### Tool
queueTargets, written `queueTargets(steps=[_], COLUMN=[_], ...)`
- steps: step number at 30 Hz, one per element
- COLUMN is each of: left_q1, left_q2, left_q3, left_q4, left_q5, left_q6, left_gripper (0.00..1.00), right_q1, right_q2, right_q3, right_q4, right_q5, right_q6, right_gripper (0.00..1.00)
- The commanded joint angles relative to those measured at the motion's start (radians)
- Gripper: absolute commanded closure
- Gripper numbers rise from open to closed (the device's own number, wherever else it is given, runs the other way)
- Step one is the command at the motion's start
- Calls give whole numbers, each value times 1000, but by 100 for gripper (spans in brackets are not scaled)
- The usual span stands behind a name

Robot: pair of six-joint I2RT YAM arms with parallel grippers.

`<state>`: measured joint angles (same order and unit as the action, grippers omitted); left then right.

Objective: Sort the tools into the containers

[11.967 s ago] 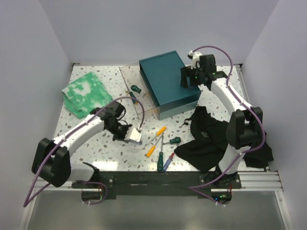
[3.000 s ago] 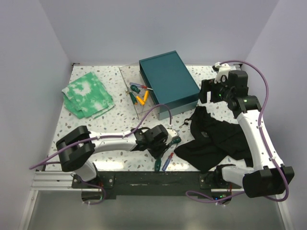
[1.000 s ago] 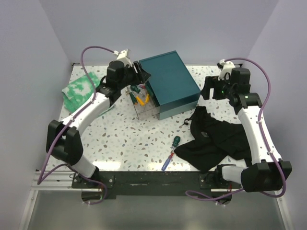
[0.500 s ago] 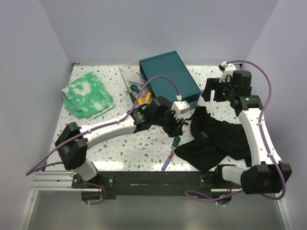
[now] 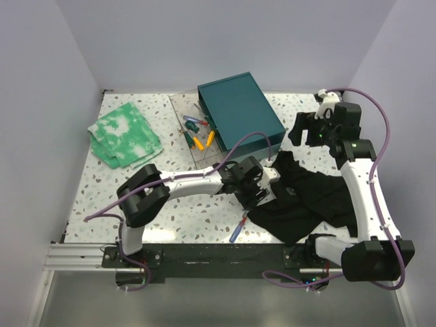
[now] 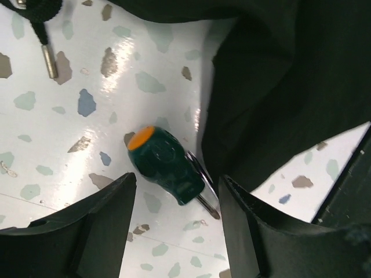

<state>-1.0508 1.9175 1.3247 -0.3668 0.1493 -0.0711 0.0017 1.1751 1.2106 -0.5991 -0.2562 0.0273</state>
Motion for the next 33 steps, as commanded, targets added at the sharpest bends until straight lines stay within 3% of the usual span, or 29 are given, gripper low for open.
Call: queueTargets(steps=[1,8,11,12,15,18,22,28,31,33], left_q1=[2,2,5,9,34,81,182,518,627,658], left_q2=[52,127,133,126,65,-41,-227,-397,-390,-373], left_q3=[64,119,140,146,165,180,98,-45,-87,-75], left_q4=[17,11,0,-3,-8,8,187,420,422,396], left_q5=[-91,-148,-146,-146,-88,68,190,248,196,144], left_q6=[-53,-81,-62,-55,-21,20,-18,-514,-631,-621], left_gripper=[37,48,71,85,100,100,100,100,100,100], right_q1=[-29,-45,-54,-55,-60,-66,-69,-69,-71,-71], right_q2=[-31,-43,-48,-48,-52,-51,-43,-31,-26,-22], right_q3=[-13,-28,-29,-29,-28,-28,-28,-25,-26,-25], right_q4=[38,41,41,39,38,38,41,42,41,44], right_q5=[-21,-25,-26,-26,-25,-23,-28,-31,-38,-41], right_q6=[16,22,23,23,22,22,23,28,36,45], right_gripper=[15,15,15,15,15,15,15,15,15,15])
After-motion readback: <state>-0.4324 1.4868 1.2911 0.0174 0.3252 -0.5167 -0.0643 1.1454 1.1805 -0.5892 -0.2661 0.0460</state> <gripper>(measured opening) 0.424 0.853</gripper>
